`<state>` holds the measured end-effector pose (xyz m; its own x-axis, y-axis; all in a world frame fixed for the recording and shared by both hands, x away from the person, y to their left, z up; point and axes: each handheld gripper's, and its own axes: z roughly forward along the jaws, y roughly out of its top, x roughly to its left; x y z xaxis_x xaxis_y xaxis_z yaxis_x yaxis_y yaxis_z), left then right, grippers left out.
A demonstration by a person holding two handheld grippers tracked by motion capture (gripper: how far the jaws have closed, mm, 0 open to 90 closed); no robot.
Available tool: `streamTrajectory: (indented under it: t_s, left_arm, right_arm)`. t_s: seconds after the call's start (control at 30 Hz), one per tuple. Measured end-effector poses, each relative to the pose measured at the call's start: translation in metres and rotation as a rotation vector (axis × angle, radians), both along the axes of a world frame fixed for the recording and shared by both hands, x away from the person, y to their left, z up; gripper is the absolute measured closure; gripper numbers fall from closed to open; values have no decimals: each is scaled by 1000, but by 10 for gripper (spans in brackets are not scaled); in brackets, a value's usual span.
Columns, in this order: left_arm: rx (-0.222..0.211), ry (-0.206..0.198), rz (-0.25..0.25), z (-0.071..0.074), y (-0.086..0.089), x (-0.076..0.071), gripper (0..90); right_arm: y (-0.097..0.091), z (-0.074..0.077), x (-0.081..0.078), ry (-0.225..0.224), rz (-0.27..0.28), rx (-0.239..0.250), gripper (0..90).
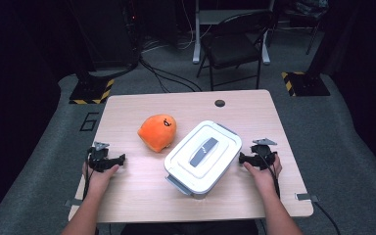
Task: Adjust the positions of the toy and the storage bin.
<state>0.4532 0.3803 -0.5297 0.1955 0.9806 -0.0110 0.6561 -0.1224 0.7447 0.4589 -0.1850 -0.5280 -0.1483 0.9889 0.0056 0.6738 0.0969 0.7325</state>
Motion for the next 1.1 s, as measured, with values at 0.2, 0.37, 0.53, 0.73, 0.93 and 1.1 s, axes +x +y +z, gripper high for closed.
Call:
streamTrajectory:
  t_s: [0.2, 0.37, 0.53, 0.73, 0.93, 1.1]
  left_arm:
    - [0, -2, 4, 0, 0, 0, 156]
    - [0, 0, 3, 0, 0, 0, 170]
    - [-5, -6, 2, 1, 2, -1, 195]
    - [-7, -18, 8, 0, 3, -1, 229]
    - [-4, -18, 13, 1, 3, -2, 246]
    - [-8, -17, 6, 1, 4, -2, 276]
  right_arm:
    - [0, 0, 0, -3, 7, -4, 76]
    - [0, 0, 0, -7, 15, -3, 89]
    - [0, 0, 0, -8, 10, -2, 97]
    - [0, 0, 0, -10, 9, 1, 105]
    - [0, 1, -1, -16, 8, 2, 135]
    - [0, 1, -1, -19, 10, 5, 147]
